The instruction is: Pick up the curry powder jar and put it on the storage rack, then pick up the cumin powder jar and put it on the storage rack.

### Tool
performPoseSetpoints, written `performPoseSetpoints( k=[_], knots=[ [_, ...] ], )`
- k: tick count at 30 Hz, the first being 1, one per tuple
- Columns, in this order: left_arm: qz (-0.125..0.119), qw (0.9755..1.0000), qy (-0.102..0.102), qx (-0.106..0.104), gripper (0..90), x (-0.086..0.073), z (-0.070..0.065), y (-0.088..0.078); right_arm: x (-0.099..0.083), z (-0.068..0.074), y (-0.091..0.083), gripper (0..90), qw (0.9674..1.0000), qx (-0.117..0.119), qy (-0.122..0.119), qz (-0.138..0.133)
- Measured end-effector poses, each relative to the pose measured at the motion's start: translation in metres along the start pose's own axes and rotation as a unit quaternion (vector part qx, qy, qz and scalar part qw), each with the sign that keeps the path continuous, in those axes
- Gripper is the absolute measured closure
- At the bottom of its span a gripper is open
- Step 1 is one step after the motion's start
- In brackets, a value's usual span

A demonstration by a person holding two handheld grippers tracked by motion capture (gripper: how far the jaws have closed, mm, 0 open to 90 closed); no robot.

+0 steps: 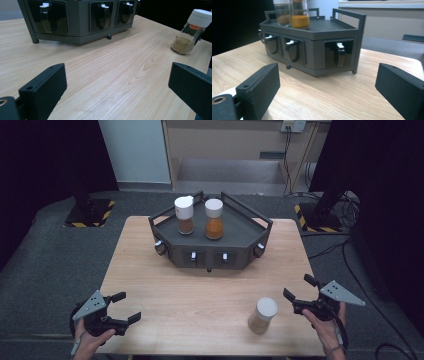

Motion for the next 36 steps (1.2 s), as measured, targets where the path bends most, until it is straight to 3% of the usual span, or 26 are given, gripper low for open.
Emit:
performPoseSetpoints(
  k=[26,36],
  knots=[
    [-0.001,1.0,0.003,-0.001,0.7,0.0005,-0.0027,0.0002,0.0012,-0.0024,-0.0097,6.3,0.9999,-0.006,0.0,-0.011],
    [0.0,1.0,0.003,0.0,0.7,0.0003,-0.0027,-0.0002,0.0049,-0.0032,-0.0105,5.4,0.9998,0.003,0.002,-0.019]
  ],
)
Point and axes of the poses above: each handheld gripper's, and its own axes: y roughly forward along the jaws, x roughly out of its top, z roughly to its left, the point moved 8 cm from there along y, roughly forward along the jaws, and after that the axes turned 13 degrees about -y, right-handed, at the moved point
